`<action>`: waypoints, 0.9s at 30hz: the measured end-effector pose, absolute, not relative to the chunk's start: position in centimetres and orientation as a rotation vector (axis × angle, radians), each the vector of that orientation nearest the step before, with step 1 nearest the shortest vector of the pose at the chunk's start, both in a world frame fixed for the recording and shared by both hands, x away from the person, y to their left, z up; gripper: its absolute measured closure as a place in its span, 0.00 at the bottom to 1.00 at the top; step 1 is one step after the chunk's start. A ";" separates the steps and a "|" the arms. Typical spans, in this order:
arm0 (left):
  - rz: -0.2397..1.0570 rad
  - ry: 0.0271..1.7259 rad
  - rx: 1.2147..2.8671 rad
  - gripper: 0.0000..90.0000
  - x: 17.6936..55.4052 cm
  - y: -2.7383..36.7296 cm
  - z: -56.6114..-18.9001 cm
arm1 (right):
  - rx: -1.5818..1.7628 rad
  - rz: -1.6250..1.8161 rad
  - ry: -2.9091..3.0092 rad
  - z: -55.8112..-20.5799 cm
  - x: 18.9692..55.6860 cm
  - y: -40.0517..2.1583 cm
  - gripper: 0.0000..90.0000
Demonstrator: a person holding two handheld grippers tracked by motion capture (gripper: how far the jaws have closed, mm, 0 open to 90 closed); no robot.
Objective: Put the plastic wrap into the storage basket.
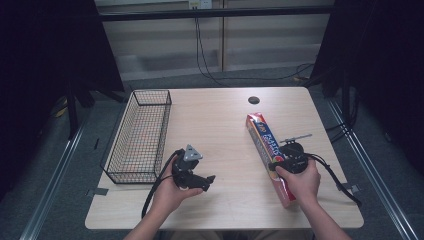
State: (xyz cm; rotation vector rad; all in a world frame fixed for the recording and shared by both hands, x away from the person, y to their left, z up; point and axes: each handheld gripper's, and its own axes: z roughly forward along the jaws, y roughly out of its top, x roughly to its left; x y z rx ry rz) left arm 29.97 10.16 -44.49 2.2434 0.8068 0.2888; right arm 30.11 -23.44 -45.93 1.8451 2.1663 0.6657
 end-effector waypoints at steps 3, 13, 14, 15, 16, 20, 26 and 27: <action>0.287 0.819 2.230 0.06 30.1 10.1 -44.4 | 1.820 0.694 2.183 -45.6 30.2 -23.6 0.49; 0.282 0.813 2.232 0.06 30.3 9.8 -43.9 | 1.740 0.774 2.232 -44.4 30.1 -24.2 0.49; 0.282 0.813 2.232 0.06 30.3 9.8 -43.9 | 1.740 0.774 2.232 -44.4 30.1 -24.2 0.49; 0.275 0.811 2.233 0.06 30.4 9.8 -43.8 | 1.732 0.766 2.230 -44.3 30.1 -24.2 0.49; 0.270 0.809 2.227 0.06 30.4 9.8 -43.9 | 1.717 0.762 2.244 -44.1 30.1 -24.2 0.49; 0.255 0.786 2.233 0.06 30.6 9.7 -43.7 | 1.646 0.792 2.297 -43.2 29.8 -23.9 0.49; 0.203 0.743 2.235 0.02 30.8 9.4 -43.2 | 1.573 0.800 2.344 -42.6 29.5 -23.4 0.49; 0.186 0.706 2.248 0.00 30.9 9.2 -42.8 | 1.557 0.810 2.355 -42.3 29.4 -23.4 0.49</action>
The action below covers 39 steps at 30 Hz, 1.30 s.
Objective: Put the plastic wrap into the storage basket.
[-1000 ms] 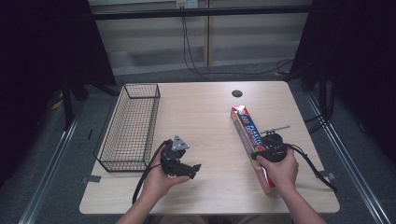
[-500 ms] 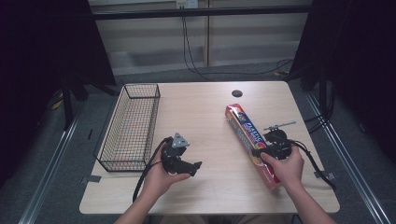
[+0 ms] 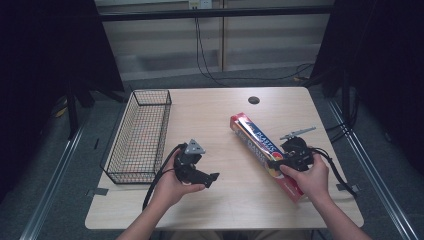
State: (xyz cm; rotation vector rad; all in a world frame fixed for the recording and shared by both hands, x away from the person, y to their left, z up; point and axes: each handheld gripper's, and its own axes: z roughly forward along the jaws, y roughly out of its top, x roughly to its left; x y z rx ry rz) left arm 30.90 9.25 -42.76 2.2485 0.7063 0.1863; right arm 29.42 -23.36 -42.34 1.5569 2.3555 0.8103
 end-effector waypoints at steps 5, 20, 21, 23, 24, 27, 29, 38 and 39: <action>0.144 0.611 2.285 0.00 31.2 8.4 -41.6 | 1.500 0.831 2.388 -41.9 29.1 -23.3 0.49; 0.187 0.256 2.414 0.04 33.8 4.3 -37.7 | 1.327 0.848 2.498 -40.6 27.8 -21.7 0.49; 0.195 0.229 2.436 0.04 33.9 3.8 -37.4 | 1.327 0.848 2.498 -40.6 27.8 -21.7 0.49; 0.205 0.191 2.452 0.04 34.1 3.3 -37.2 | 1.307 0.851 2.505 -40.5 27.7 -21.6 0.49; 0.199 0.186 2.459 0.04 34.3 3.0 -37.0 | 1.311 0.849 2.510 -40.5 27.6 -21.5 0.49; 0.175 0.164 2.455 0.05 34.7 2.5 -36.7 | 1.278 0.846 2.534 -40.3 27.5 -21.3 0.49; 0.184 0.130 2.469 0.05 34.9 1.9 -36.6 | 1.254 0.842 2.545 -40.3 27.5 -21.2 0.49; 0.149 -0.014 2.513 0.06 35.3 0.2 -36.6 | 1.169 0.860 2.595 -40.2 27.2 -20.5 0.49; 0.144 -0.024 2.527 0.06 35.3 -0.1 -36.8 | 1.151 0.879 2.604 -40.2 27.2 -20.3 0.49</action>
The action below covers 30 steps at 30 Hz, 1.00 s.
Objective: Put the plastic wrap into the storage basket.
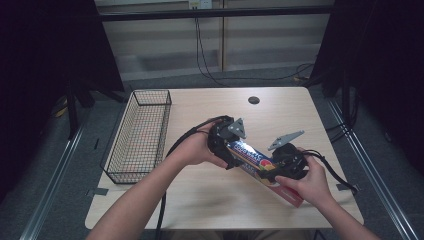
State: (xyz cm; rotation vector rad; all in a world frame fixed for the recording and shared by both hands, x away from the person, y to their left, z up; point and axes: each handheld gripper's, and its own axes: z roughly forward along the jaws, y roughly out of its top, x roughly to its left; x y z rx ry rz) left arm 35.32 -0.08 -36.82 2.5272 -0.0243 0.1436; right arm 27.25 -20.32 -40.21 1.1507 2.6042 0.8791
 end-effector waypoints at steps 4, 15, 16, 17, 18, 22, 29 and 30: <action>0.139 -0.066 2.561 0.07 35.3 -0.6 -37.2 | 1.144 0.875 2.616 -40.2 27.1 -20.0 0.49; 0.066 -0.158 2.606 0.12 35.9 -1.5 -38.3 | 1.049 0.870 2.662 -39.9 26.9 -19.5 0.49; 0.064 -0.165 2.613 0.12 35.8 -1.6 -38.4 | 1.049 0.870 2.662 -39.9 26.9 -19.5 0.49; 0.068 -0.185 2.621 0.12 35.7 -1.8 -38.5 | 1.048 0.878 2.667 -39.9 27.0 -19.5 0.49; 0.055 -0.198 2.630 0.14 35.7 -1.9 -38.5 | 1.037 0.879 2.669 -39.9 26.9 -19.5 0.49; 0.034 -0.280 2.684 0.19 35.4 -2.6 -38.9 | 0.989 0.886 2.685 -39.6 26.9 -19.1 0.49; -0.006 -0.377 2.740 0.28 35.1 -2.9 -39.0 | 0.913 0.889 2.704 -39.6 26.6 -19.0 0.49; -0.015 -0.414 2.749 0.32 34.9 -2.9 -39.1 | 0.880 0.878 2.713 -39.7 26.3 -18.9 0.49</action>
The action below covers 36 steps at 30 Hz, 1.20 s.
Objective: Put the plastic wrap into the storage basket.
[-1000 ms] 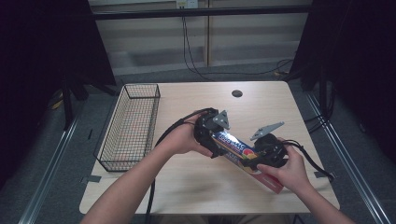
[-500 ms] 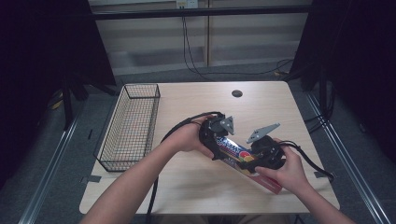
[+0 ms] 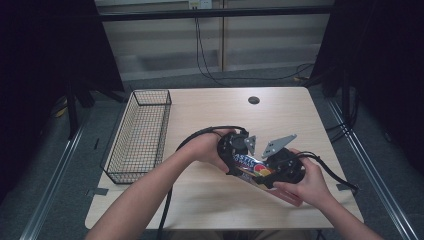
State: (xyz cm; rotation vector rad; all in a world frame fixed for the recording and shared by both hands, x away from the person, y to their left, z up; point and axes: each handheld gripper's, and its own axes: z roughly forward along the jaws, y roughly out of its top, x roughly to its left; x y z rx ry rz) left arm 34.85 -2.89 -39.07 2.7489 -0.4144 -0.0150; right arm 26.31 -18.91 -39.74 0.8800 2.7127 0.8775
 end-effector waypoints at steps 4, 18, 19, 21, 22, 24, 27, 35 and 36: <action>-0.051 -0.413 2.760 0.38 34.1 -3.0 -39.3 | 0.774 0.861 2.743 -39.9 26.2 -18.9 0.49; -0.116 -0.094 2.909 0.48 32.9 -3.0 -37.7 | 0.590 0.940 2.786 -39.3 27.5 -20.1 0.30; -0.116 -0.094 2.909 0.48 32.9 -3.0 -37.7 | 0.590 0.940 2.786 -39.3 27.5 -20.1 0.30; -0.094 0.028 2.931 0.48 33.4 -1.9 -37.3 | 0.640 0.967 2.746 -38.9 28.0 -21.4 0.21; -0.099 0.076 2.938 0.48 33.6 -1.6 -37.2 | 0.654 0.952 2.733 -38.8 28.0 -21.8 0.19; -0.086 0.106 2.945 0.48 33.7 -1.2 -37.2 | 0.680 0.966 2.729 -38.8 28.1 -22.2 0.17; -0.068 0.157 2.965 0.48 34.2 -0.1 -37.1 | 0.749 1.025 2.682 -38.5 28.2 -23.2 0.14; -0.084 0.329 2.927 0.49 35.2 2.0 -36.9 | 0.824 1.029 2.653 -39.4 28.4 -23.8 0.11; -0.077 0.372 2.916 0.49 35.4 2.4 -36.8 | 0.829 1.027 2.654 -39.6 28.5 -23.8 0.11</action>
